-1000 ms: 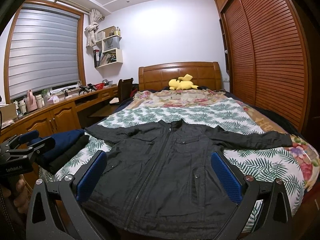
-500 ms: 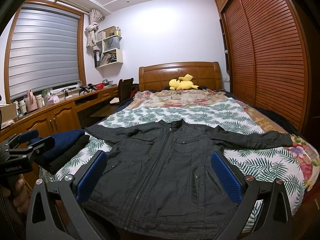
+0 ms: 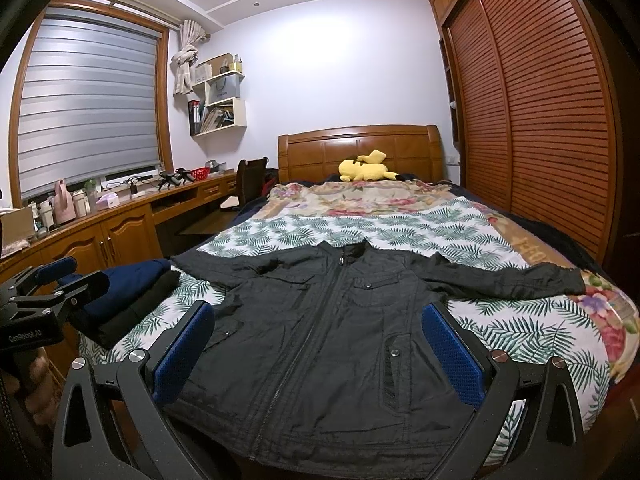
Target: Fold large clothes
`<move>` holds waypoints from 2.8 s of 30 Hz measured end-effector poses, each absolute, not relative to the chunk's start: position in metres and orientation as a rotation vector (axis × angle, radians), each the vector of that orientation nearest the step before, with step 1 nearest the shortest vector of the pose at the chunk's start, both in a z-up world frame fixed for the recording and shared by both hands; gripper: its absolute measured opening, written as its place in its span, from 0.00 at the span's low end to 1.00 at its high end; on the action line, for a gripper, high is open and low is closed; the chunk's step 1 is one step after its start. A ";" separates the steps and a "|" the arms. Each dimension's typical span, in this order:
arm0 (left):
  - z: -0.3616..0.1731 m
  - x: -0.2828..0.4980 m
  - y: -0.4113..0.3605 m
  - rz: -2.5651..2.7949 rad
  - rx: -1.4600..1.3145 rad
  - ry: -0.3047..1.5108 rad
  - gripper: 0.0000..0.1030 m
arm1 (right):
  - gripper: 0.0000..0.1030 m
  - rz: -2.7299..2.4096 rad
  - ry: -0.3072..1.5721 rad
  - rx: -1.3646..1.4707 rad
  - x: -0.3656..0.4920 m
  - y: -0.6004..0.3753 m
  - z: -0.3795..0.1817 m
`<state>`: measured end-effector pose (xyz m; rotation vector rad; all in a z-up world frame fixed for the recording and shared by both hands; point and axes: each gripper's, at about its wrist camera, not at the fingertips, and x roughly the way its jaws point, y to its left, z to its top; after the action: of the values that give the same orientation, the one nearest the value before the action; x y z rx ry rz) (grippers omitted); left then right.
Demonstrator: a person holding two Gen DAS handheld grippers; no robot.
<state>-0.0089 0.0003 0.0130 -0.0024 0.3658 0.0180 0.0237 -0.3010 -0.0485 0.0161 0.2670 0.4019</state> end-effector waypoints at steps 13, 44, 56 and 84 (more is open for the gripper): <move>0.012 -0.009 0.001 0.019 -0.002 0.365 1.00 | 1.00 0.404 0.266 0.020 0.024 -0.302 -0.050; -0.087 0.091 0.072 0.130 -0.042 0.527 1.00 | 1.00 0.456 0.440 -0.063 0.143 -0.268 -0.092; -0.090 0.129 0.096 0.161 -0.034 0.529 1.00 | 1.00 0.513 0.507 -0.099 0.207 -0.222 -0.091; -0.144 0.341 0.202 0.148 -0.061 0.717 0.79 | 0.99 0.550 0.567 -0.130 0.211 -0.234 -0.127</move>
<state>0.3409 0.2020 -0.1436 -0.0611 0.7175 0.1478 0.2113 -0.2335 -0.1275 -0.1296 0.5669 0.5503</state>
